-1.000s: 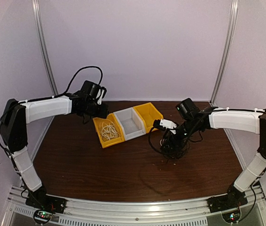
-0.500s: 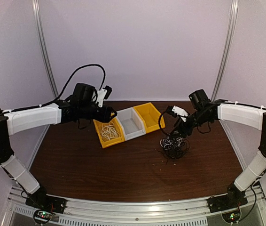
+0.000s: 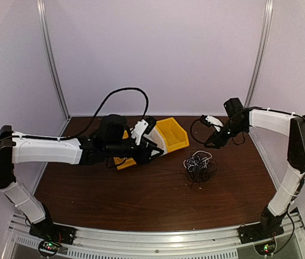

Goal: Untangle the cables

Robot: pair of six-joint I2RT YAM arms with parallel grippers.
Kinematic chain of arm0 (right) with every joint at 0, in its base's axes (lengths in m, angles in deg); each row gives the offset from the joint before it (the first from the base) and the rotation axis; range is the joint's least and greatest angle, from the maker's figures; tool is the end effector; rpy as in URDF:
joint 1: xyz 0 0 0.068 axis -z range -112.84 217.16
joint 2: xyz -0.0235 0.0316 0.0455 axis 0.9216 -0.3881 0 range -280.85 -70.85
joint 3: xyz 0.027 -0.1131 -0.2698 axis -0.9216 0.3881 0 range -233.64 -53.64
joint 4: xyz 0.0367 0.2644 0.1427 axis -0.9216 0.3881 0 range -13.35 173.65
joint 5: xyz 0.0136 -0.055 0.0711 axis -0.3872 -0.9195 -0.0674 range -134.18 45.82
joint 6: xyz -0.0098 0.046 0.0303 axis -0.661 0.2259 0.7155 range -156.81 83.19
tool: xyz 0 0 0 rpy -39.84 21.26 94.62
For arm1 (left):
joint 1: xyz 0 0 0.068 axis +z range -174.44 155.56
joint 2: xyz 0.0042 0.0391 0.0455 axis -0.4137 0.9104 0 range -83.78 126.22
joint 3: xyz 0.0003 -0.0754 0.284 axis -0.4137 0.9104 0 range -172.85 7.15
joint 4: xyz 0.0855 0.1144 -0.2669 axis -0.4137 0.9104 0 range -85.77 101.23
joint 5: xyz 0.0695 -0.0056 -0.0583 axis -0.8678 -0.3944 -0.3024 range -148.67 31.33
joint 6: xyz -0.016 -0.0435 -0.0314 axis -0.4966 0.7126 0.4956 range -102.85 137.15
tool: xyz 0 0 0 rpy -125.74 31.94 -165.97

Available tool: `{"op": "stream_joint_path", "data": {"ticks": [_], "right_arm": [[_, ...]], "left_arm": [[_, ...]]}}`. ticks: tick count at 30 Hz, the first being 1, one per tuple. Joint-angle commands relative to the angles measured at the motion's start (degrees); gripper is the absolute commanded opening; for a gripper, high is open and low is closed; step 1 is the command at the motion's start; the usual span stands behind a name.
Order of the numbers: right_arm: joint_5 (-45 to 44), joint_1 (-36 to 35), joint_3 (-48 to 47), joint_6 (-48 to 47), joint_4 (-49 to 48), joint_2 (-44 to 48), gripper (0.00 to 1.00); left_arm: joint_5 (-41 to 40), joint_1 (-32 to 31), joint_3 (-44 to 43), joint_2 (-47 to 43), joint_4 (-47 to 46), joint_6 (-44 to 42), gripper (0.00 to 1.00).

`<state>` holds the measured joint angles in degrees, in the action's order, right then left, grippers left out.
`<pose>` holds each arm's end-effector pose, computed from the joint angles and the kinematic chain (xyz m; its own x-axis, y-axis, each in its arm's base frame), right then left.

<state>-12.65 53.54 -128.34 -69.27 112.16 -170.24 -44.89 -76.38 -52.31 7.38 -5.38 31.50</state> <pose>0.3908 0.1155 0.2365 -0.4682 -0.5842 -0.6629 -0.8352 0.5376 0.1160 0.2432 -0.3255 0.2566 -0.4479 0.1815 -0.8755 0.8152 0.4851 -0.3164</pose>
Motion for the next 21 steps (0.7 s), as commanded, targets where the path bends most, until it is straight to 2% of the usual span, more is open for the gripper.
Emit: {"op": "stream_joint_path", "data": {"ticks": [1,11,13,19,21], "right_arm": [[1.52,-0.14,-3.73,-4.03,4.37,-4.35,0.56],[2.16,-0.22,-5.48,-7.3,5.55,-9.75,0.54],[2.46,-0.17,-5.38,-7.17,5.21,-10.13,0.48],[5.18,-0.22,-5.45,-7.17,5.36,-10.3,0.21],[5.78,-0.25,-5.49,-7.02,5.39,-10.3,0.15]], "left_arm": [[0.88,-0.68,0.98,0.46,-5.93,1.82,0.48],[-0.29,-0.75,2.48,-0.01,-6.73,2.94,0.48],[-0.4,-0.79,2.51,0.07,-6.83,3.15,0.48],[-0.6,-0.74,2.63,1.09,-7.33,3.32,0.48],[-0.74,-0.79,2.68,1.64,-7.8,3.47,0.48]]}}
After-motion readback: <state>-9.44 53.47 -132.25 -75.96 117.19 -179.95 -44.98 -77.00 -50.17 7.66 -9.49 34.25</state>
